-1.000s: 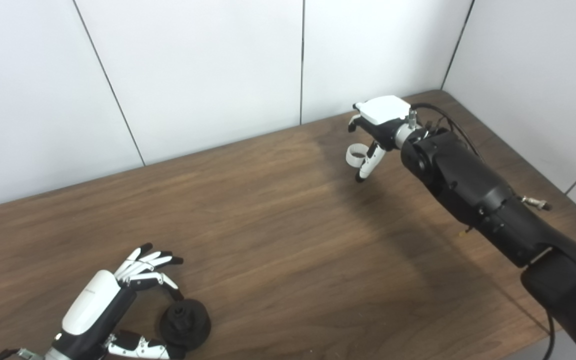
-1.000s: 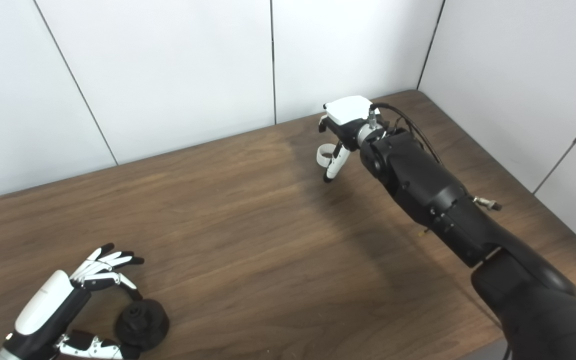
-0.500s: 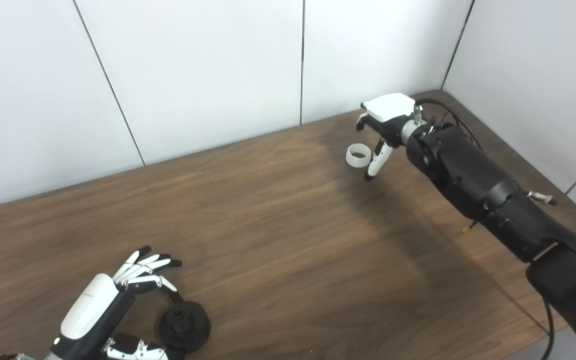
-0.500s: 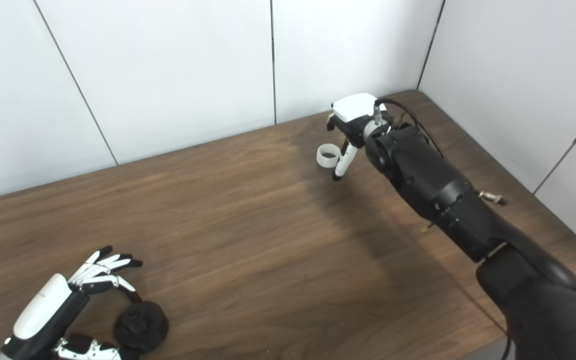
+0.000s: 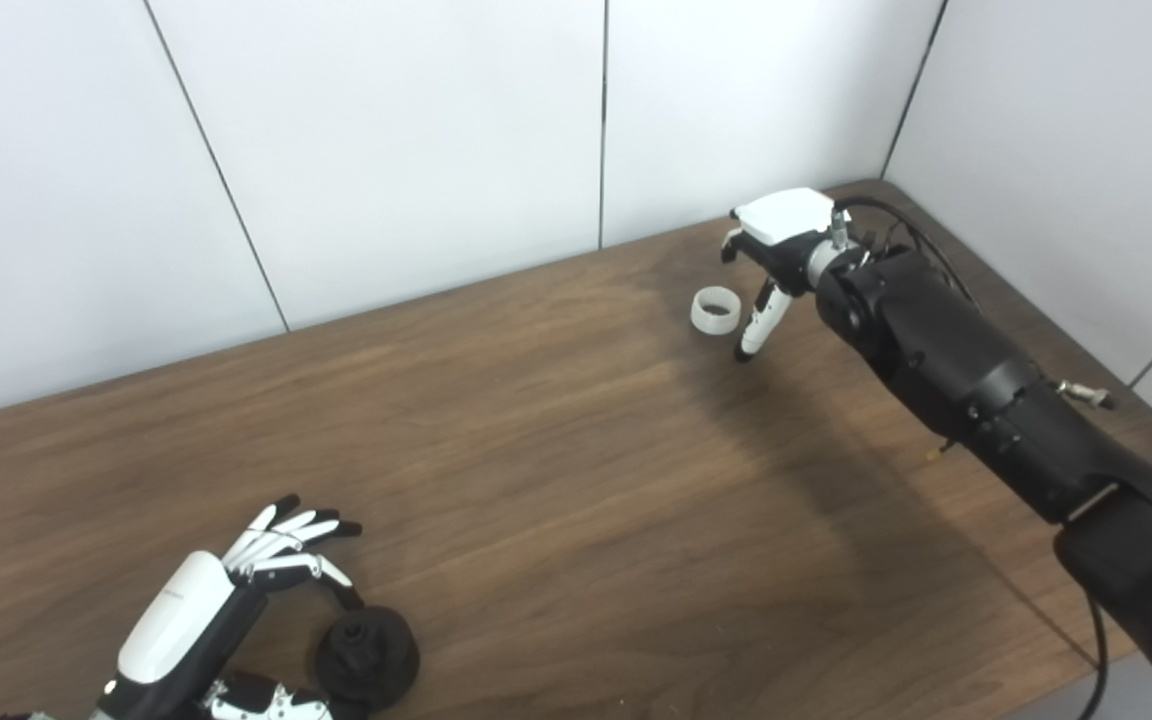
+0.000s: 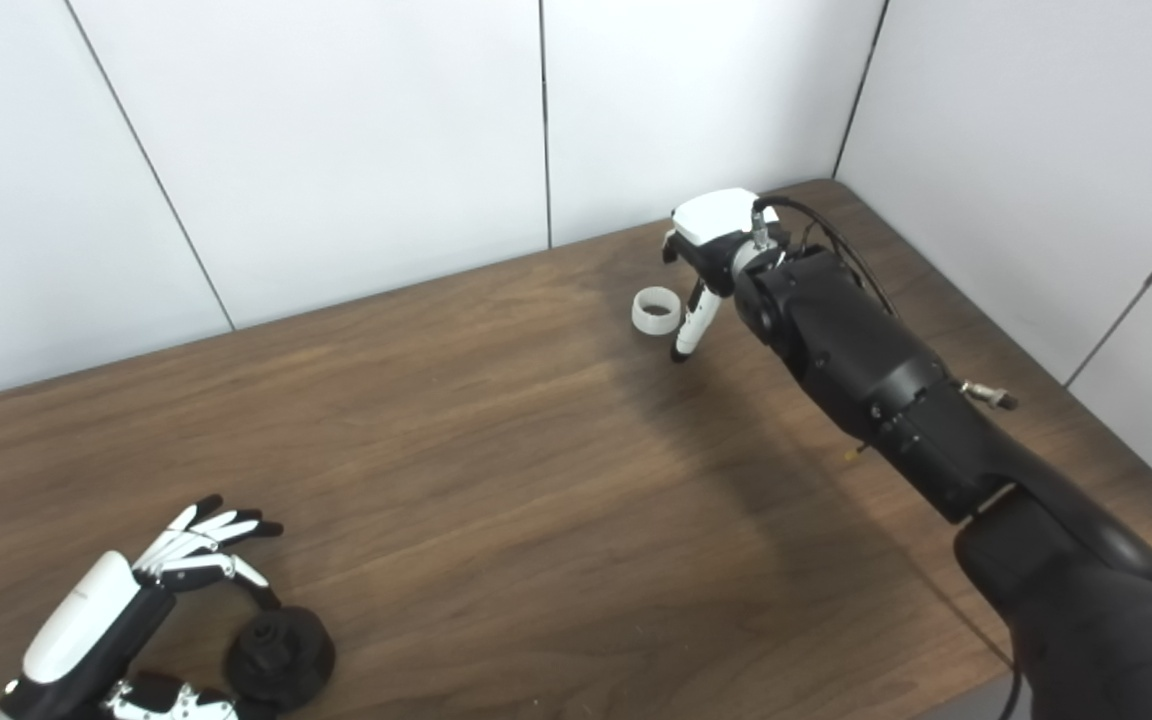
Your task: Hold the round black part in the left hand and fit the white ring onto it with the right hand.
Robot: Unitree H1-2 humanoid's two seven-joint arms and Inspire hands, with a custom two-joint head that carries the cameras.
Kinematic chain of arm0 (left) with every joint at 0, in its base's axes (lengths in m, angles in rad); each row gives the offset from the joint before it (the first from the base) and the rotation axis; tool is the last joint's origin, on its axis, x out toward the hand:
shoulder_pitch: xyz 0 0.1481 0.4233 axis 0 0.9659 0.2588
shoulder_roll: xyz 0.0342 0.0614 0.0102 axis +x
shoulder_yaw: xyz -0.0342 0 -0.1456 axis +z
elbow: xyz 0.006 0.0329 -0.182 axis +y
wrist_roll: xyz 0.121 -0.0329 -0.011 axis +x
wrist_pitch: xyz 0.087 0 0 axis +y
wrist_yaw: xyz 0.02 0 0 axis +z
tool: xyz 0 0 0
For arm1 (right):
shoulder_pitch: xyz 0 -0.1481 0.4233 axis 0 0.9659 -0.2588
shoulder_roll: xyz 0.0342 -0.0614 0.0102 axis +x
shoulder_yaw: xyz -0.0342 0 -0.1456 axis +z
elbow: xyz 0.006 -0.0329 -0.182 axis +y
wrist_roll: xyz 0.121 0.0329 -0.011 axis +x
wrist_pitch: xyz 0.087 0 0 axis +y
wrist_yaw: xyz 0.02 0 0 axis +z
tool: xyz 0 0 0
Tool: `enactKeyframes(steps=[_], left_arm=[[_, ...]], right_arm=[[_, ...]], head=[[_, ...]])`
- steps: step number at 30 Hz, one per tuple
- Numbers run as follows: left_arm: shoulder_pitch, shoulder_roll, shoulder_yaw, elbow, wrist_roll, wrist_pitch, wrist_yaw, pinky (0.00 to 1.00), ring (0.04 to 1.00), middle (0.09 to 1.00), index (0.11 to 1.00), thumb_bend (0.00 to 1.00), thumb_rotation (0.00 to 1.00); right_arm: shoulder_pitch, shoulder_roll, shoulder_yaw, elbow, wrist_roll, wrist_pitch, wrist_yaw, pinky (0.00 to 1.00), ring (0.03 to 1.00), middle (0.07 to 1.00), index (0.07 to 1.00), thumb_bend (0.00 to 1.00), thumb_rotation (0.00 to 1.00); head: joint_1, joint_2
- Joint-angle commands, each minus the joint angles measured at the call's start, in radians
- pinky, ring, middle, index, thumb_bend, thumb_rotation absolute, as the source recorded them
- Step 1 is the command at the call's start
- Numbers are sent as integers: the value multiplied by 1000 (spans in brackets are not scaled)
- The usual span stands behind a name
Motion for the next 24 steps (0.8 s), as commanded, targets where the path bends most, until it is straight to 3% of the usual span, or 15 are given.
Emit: enactKeyframes(steps=[1,24], left_arm=[[10,38,-2,-10,25,16,-31,1000,898,849,476,509,46],[47,31,31,-39,33,16,-52,1000,895,845,476,509,45]], right_arm=[[-39,-26,-18,-17,-16,24,-5,996,1000,1000,827,932,418],[-59,16,4,60,-3,-2,-53,983,1000,1000,832,954,449]], head=[[2,1],[27,-2]])
